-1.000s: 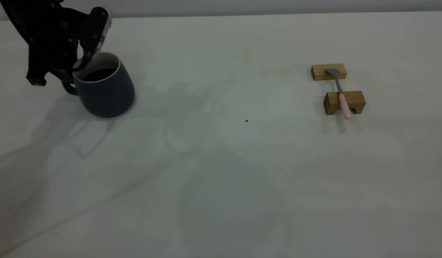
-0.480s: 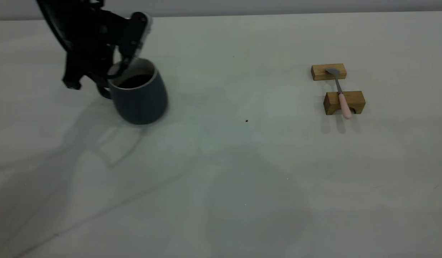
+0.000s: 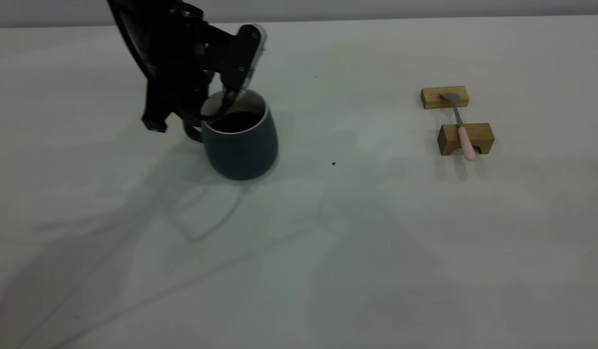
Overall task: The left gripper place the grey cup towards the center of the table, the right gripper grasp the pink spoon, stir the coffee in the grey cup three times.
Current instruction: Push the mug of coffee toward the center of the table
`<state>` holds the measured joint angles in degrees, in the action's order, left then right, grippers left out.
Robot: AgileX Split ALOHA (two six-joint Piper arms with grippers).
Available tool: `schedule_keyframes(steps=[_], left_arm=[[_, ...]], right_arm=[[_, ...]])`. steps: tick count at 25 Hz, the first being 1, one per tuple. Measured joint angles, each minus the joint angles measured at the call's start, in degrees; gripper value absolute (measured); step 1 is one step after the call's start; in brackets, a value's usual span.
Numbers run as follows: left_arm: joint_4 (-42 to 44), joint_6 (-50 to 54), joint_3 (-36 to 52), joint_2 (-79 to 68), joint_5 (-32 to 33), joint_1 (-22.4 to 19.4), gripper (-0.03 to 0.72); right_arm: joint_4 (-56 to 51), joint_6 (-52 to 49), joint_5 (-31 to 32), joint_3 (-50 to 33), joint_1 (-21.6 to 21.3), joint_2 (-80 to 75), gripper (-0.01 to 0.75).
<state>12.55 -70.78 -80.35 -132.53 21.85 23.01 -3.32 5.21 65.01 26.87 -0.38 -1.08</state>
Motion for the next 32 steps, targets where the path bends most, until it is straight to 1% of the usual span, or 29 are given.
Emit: schedule_keyframes(steps=[7,15,27,29,32], left_arm=[[0.12,2.39,0.0,-0.47,-1.16,2.47,0.212],[0.19,3.54,0.0,-0.78,-4.6,4.57,0.212],[0.02,6.1,0.0,-1.05,-5.75,4.94,0.214],[0.02,6.24,0.0,-1.09,-5.94,4.94,0.249],[0.12,6.42,0.0,-1.43,-6.19,4.94,0.379]], right_arm=[[0.0,0.0,0.0,0.0,0.0,0.0,0.237],[0.0,0.0,0.0,0.0,0.0,0.0,0.237],[0.0,0.0,0.0,0.0,0.0,0.0,0.237],[0.0,0.0,0.0,0.0,0.0,0.0,0.237],[0.0,0.0,0.0,0.0,0.0,0.0,0.237]])
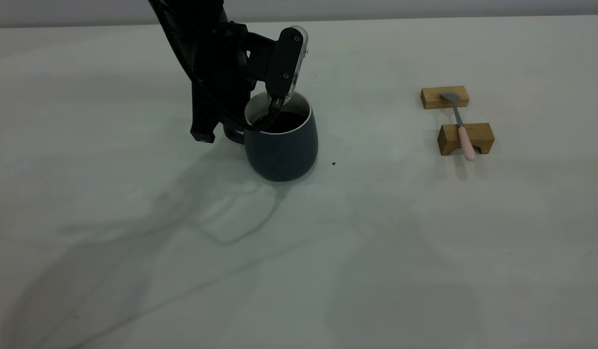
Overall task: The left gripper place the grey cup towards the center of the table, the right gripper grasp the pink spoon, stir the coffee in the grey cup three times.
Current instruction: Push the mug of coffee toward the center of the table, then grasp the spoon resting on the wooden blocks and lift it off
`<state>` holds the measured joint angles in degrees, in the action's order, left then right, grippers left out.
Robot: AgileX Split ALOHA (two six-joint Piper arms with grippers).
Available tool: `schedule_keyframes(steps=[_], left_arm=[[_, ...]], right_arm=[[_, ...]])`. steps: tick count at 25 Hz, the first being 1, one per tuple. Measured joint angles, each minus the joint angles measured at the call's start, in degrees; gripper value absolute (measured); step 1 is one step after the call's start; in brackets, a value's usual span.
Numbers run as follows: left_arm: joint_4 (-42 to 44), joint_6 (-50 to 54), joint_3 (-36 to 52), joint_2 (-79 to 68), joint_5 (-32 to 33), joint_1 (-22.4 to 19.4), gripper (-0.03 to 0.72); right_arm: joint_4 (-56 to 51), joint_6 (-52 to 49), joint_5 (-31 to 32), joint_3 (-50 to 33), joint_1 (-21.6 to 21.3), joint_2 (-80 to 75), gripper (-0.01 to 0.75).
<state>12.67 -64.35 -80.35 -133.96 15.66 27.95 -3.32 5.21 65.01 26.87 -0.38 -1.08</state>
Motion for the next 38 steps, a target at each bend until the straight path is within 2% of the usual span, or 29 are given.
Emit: schedule_keyframes(steps=[3,5,7,9,12,15,22,28,32,38], left_arm=[[-0.11,1.14,0.0,0.25,-0.18,0.0,0.533],[-0.11,2.62,0.0,1.19,-0.12,0.0,0.602],[-0.11,4.4,0.05,3.22,0.52,0.0,0.639],[-0.18,7.74,0.05,7.03,1.43,0.0,0.645],[-0.18,15.18,0.05,14.31,4.91,0.0,0.629],[-0.18,24.72,0.05,22.13,10.81,-0.36,0.577],[1.11,44.82,0.05,38.96,33.75,-1.76,0.452],[2.07,51.39,0.11,50.38,51.12,-1.76,0.38],[3.22,58.16,2.67,58.68,51.27,-1.76,0.35],[2.45,62.23,13.58,80.78,51.27,-1.76,0.337]], right_arm=[[0.0,0.0,0.0,0.0,0.0,0.0,0.237],[0.0,0.0,0.0,0.0,0.0,0.0,0.237],[0.0,0.0,0.0,0.0,0.0,0.0,0.237],[0.0,0.0,0.0,0.0,0.0,0.0,0.237],[0.0,0.0,0.0,0.0,0.0,0.0,0.237],[0.0,0.0,0.0,0.0,0.0,0.0,0.237],[0.0,0.0,0.0,0.0,0.0,0.0,0.237],[0.0,0.0,0.0,0.0,0.0,0.0,0.237],[-0.05,0.0,0.0,0.0,0.0,0.0,0.237],[-0.05,0.0,0.0,0.0,0.0,0.0,0.237]])
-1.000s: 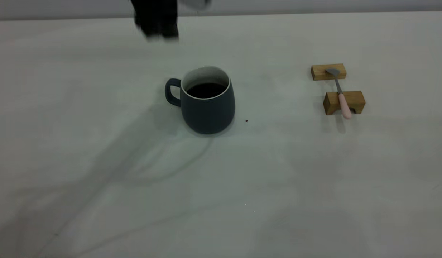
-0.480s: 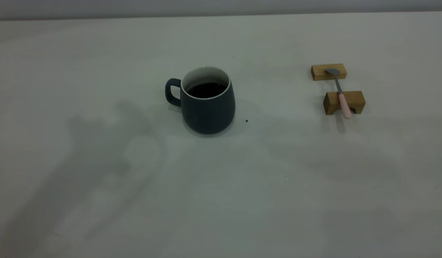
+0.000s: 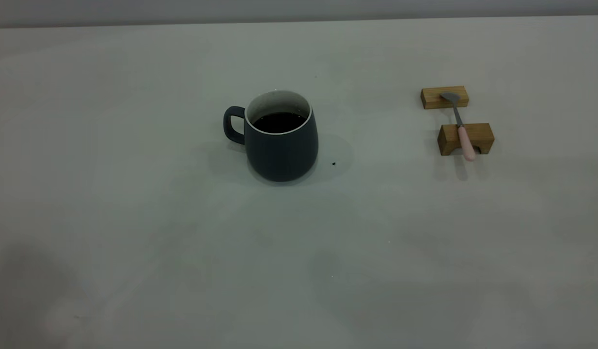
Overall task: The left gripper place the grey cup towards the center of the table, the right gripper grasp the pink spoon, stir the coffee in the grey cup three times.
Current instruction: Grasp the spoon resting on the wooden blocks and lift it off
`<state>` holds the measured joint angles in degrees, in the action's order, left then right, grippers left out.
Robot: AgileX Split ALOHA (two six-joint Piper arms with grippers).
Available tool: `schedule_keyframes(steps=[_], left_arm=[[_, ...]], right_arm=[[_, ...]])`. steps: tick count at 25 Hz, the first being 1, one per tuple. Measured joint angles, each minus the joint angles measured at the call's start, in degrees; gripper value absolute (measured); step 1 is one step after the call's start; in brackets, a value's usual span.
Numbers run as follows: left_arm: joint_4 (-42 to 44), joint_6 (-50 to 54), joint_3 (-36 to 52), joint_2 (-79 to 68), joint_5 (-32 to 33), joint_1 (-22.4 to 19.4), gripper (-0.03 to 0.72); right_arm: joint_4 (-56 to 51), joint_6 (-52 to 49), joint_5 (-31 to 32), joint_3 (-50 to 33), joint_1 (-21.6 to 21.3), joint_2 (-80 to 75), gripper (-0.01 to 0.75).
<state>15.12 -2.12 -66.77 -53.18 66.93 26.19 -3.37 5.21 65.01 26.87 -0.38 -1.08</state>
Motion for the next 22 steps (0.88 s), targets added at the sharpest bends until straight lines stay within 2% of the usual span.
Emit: schedule_keyframes(steps=[3,9,15,18,22], left_arm=[[-0.82,2.12,6.61,12.15,0.0,-1.94,0.337],[-6.07,4.49,22.71,30.42,-0.29,-17.23,0.337],[-10.92,4.74,33.39,43.9,-1.04,-27.53,0.337],[-12.42,4.25,36.22,49.1,-1.17,-30.28,0.337],[-13.91,3.36,38.4,54.0,-1.3,-30.69,0.337]], right_arm=[[0.0,0.0,0.0,0.0,0.0,0.0,0.237],[0.0,0.0,0.0,0.0,0.0,0.0,0.237],[0.0,0.0,0.0,0.0,0.0,0.0,0.237],[0.0,0.0,0.0,0.0,0.0,0.0,0.237],[0.0,0.0,0.0,0.0,0.0,0.0,0.237]])
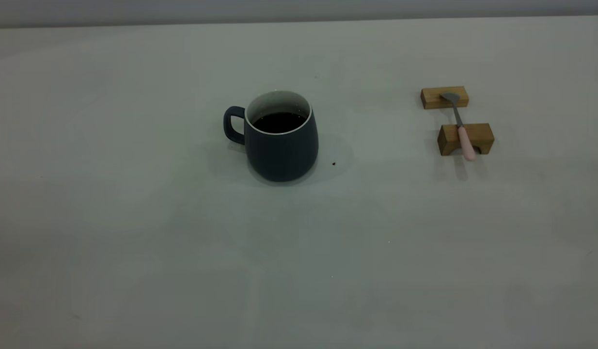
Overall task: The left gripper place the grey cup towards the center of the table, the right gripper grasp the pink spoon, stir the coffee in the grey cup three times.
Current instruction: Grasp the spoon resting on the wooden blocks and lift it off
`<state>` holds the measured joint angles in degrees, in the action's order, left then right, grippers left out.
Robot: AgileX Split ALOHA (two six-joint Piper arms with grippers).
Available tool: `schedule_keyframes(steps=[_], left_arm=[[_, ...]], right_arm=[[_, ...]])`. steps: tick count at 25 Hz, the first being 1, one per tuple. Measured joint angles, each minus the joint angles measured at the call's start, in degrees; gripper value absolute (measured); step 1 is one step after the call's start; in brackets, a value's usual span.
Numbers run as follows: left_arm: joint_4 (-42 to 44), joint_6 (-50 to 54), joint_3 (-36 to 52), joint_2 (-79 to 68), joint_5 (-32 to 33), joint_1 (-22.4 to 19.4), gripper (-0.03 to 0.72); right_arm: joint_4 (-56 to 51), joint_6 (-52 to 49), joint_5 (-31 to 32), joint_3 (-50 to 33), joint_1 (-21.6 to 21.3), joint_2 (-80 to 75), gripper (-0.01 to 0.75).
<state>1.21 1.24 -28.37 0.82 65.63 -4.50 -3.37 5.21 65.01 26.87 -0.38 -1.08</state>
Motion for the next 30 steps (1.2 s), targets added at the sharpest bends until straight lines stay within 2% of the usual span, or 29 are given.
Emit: schedule_keyframes(steps=[9,30], left_arm=[[-0.57,-1.24,0.48,0.18,-0.43,3.62,0.337],[-0.57,-1.24,0.48,0.18,-0.43,3.71,0.337]], right_arm=[[0.0,0.0,0.0,0.0,0.0,0.0,0.237],[-0.53,0.0,0.0,0.0,0.0,0.0,0.237]])
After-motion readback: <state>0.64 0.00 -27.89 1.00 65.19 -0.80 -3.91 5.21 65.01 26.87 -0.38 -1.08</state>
